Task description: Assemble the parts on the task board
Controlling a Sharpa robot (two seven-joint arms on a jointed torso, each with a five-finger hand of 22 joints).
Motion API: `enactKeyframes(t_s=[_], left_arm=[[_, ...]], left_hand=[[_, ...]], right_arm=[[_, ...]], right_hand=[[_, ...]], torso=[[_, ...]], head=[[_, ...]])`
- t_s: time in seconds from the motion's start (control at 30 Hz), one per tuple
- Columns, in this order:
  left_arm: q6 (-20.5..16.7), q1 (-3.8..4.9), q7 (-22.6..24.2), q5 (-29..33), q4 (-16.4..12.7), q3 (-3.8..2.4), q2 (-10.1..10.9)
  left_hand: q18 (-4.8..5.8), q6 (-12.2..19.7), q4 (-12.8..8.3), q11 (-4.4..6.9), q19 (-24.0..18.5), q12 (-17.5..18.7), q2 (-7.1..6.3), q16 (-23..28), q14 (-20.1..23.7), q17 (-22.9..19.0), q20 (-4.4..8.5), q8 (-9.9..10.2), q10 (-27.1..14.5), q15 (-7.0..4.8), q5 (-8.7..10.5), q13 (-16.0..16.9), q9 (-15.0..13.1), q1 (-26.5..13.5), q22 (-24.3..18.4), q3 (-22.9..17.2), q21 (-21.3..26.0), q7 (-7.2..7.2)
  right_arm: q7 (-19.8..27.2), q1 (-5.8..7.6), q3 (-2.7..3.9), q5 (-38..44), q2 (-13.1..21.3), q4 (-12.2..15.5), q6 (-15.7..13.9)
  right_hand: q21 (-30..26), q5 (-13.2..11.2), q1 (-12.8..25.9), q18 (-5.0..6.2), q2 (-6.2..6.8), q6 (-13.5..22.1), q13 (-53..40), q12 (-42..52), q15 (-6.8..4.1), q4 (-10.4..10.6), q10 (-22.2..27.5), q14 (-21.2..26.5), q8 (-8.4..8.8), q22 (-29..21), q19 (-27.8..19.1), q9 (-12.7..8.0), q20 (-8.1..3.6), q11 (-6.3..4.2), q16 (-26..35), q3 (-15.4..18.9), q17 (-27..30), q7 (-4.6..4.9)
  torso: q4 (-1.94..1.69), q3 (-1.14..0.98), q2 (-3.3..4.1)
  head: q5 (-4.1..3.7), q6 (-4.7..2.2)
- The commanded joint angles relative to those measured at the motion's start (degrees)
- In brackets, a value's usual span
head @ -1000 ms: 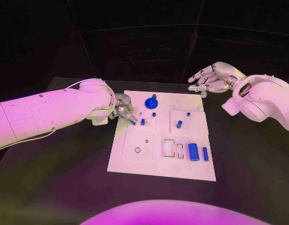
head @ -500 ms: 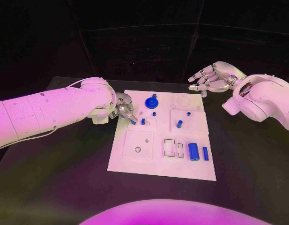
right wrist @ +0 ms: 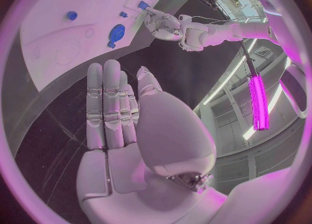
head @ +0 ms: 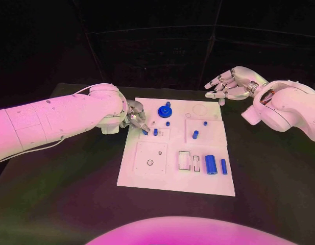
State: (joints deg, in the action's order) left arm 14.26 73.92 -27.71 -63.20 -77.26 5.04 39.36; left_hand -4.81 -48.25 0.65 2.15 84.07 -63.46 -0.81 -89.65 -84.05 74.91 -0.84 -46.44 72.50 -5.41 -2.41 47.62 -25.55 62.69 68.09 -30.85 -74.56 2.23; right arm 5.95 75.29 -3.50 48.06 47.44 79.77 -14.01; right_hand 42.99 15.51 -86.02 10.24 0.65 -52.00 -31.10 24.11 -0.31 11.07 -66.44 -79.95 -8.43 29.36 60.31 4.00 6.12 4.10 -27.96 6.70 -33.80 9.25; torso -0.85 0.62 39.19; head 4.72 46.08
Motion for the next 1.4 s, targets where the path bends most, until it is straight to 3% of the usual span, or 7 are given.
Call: enactKeyframes(t_s=[0.03,0.47,0.7,1.4], left_arm=[[1.4,-0.11,-0.41,0.09,0.24,0.11,-0.15],[1.06,-0.11,-0.51,0.13,0.79,0.11,-0.32],[0.47,-0.11,-0.61,0.13,1.12,0.11,-0.41],[0.38,-0.11,-0.79,0.13,1.62,0.1,-0.49]], left_hand=[[0.3,-0.39,-2.14,0.03,0.09,-0.37,-0.24,-0.35,-5.95,15.09,0.26,-0.4,0.57,-0.19,-0.4,0.08,-0.08,-0.75,0.11,-2.26,0.14,-0.33],[0.4,-1.7,-0.67,0.42,0.3,-0.75,-1.57,-0.35,-5.95,15.09,0.53,-1.23,0.99,-0.52,-0.4,0.38,-0.4,-3.3,0.68,0.7,-0.22,-0.83],[0.54,-2.38,1.18,0.63,0.55,-1.19,-2.16,-0.35,-5.95,15.09,0.73,-1.75,1.43,-0.73,-0.4,0.82,-0.59,-5.8,1.42,3.81,-0.73,-1.09],[0.75,-2.9,2.83,0.85,0.86,-1.65,-2.16,-0.35,-5.95,15.09,0.92,-2.07,1.92,-0.91,-0.41,1.33,-0.68,-7.5,2.46,7.04,-1.42,-1.33]], right_arm=[[0.48,0.11,0.03,0.06,0.02,0.1,0.22],[0.52,0.11,0.03,0.06,-0.04,0.05,0.22],[0.55,0.11,0.03,0.06,-0.07,0.03,0.19],[0.6,0.11,0.03,0.06,0.06,0.12,0.1]], right_hand=[[-0.29,0.2,-0.03,0.27,-0.37,0.19,-0.06,-0.37,0.14,0.3,-0.08,-0.35,-0.18,-0.07,0.56,0.0,-0.01,0.02,0.17,0.19,-0.09,-0.04],[-0.29,0.2,-0.03,0.27,-0.37,0.19,-0.06,-0.37,0.14,0.3,-0.08,-0.35,-0.18,-0.07,0.56,0.0,-0.01,0.02,0.17,0.19,-0.09,-0.04],[-0.45,0.26,-0.07,0.26,-0.53,0.23,-0.12,-0.37,0.16,0.45,-0.01,-0.42,-0.22,-0.16,0.64,0.0,0.0,0.05,0.43,0.26,-0.27,-0.01],[-0.45,0.26,-0.07,0.26,-0.53,0.23,-0.12,-0.37,0.16,0.45,-0.01,-0.42,-0.22,-0.16,0.64,0.0,0.0,0.05,0.43,0.26,-0.27,-0.01]], torso=[[-0.01,0.02,0.02],[-0.05,0.05,-0.01],[0.01,0.05,-0.01],[0.0,0.08,-0.01]], head=[[0.0,0.07],[-0.01,0.27],[0.03,0.27],[-0.19,0.56]])
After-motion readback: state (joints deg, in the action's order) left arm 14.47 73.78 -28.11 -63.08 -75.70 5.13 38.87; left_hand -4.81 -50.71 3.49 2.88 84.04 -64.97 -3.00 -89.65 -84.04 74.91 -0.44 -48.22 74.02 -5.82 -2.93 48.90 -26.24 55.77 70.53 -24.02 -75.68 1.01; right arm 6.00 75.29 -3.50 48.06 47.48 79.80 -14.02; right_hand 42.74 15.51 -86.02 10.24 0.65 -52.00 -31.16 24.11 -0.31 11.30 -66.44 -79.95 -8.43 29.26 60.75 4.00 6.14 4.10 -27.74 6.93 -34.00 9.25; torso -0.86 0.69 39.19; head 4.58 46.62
